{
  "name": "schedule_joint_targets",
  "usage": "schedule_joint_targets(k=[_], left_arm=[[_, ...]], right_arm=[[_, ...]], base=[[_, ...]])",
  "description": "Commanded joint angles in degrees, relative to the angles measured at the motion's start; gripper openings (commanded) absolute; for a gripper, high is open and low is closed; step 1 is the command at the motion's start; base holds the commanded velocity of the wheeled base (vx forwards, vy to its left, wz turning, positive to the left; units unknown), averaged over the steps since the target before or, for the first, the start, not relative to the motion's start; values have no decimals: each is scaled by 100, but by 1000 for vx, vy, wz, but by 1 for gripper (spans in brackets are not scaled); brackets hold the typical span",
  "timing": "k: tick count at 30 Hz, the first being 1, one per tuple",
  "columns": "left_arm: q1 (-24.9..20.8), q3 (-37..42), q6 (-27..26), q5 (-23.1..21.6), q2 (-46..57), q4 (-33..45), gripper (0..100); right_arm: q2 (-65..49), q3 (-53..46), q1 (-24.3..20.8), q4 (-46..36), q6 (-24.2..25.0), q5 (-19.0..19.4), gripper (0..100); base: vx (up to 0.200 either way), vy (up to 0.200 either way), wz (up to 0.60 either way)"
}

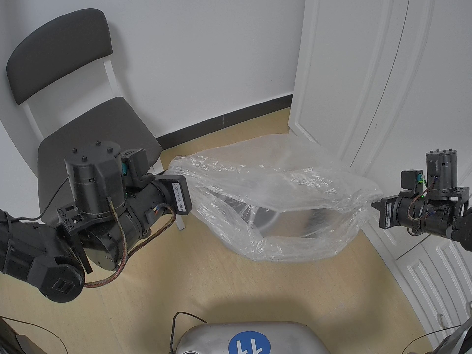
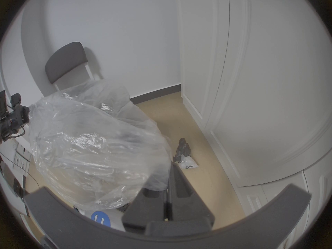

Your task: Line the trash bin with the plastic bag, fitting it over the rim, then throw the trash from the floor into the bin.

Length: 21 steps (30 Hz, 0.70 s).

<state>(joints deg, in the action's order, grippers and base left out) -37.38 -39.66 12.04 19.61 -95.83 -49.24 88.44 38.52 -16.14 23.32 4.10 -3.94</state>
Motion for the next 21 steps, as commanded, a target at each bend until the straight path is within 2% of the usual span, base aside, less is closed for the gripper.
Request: schedule_joint_targets(k=[1, 12, 21], left_arm=[[73, -51, 17, 7, -164, -7, 0], [125, -16, -44, 60, -199, 11, 0], [231, 28, -159, 60, -129, -7, 0]], right_arm=[[296, 68, 67, -3, -5, -11, 0], [305, 15, 146, -3, -49, -221, 0], [270, -47, 146, -3, -84, -230, 0]], base=[[0, 0, 0], [0, 0, 0], [0, 0, 0]])
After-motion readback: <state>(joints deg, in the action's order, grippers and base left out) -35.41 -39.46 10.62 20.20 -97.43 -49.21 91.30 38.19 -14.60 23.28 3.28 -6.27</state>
